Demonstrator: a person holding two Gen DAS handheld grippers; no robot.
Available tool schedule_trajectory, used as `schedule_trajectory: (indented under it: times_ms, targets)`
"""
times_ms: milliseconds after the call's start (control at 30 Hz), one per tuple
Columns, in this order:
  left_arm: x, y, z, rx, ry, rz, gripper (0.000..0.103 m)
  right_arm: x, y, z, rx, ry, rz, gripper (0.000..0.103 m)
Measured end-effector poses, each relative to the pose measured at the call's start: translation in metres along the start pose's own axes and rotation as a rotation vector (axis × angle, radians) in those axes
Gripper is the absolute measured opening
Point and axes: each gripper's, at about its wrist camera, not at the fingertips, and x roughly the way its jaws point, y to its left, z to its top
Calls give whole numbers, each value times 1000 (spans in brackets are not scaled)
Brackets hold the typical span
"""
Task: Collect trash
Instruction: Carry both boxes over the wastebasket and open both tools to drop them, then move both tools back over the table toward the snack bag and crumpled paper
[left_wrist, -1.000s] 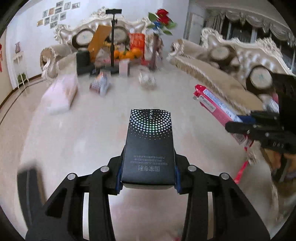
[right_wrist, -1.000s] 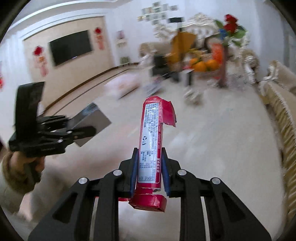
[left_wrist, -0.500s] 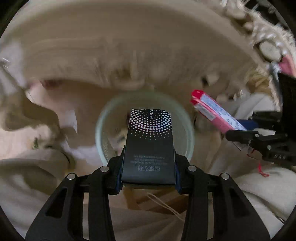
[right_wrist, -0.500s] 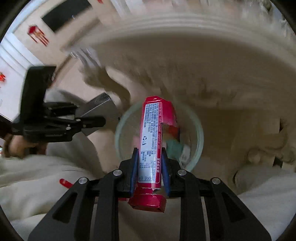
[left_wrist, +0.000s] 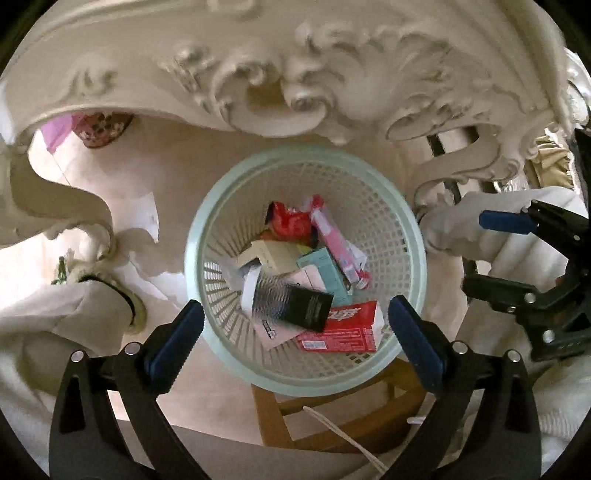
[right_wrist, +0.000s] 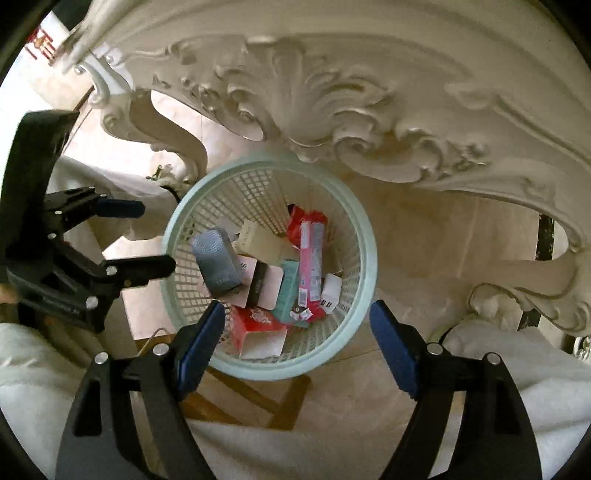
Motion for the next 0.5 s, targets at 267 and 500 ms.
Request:
schedule_trajectory:
  times_ms: [267, 500]
  targets:
    - [-70, -10, -5, 6, -214, -15, 97, -68, 14, -7, -71, -125, 31, 79]
    - [-160, -21, 24, 10, -401, 10, 97, -159, 6, 34, -67, -440, -1, 84]
